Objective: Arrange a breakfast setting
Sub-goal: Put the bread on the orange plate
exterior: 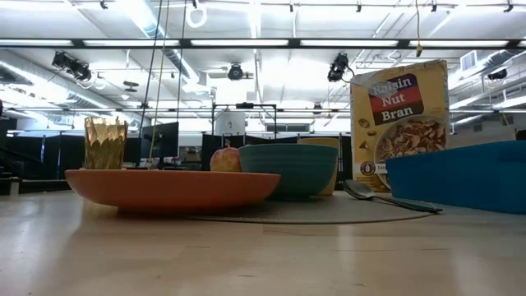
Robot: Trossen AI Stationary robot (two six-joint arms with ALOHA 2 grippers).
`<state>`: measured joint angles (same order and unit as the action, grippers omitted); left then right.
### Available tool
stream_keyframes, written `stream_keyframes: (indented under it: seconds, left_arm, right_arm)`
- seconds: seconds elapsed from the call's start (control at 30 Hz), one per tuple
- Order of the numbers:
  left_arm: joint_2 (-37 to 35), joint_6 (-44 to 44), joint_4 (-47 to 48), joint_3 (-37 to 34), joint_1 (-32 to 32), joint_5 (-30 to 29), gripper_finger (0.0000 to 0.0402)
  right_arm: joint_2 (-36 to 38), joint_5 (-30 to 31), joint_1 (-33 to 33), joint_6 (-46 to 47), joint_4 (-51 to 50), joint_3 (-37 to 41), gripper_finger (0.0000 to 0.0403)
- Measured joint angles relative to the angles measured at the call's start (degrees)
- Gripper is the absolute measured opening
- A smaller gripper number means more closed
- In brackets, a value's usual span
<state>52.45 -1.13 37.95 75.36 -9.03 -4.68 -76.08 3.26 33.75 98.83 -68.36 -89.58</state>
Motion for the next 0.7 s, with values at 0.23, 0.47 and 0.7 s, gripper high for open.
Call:
stream_keyframes:
  seconds: [0.23,0.47,0.7]
  left_arm:
    - [-0.10,1.70,4.42,9.89,0.23,-0.28,0.0190]
    - [-0.49,1.62,8.91,13.47,0.23,-0.29,0.0190]
    - [-2.09,-1.39,8.94,13.57,0.23,-0.26,0.0190]
  right_arm:
    - [-12.98,4.27,-10.75,-47.98,11.97,0.02,0.0025]
    - [-27.74,14.03,-15.72,-98.43,39.04,0.02,0.0026]
    - [-39.97,21.42,-17.45,-127.14,52.97,0.08,0.0023]
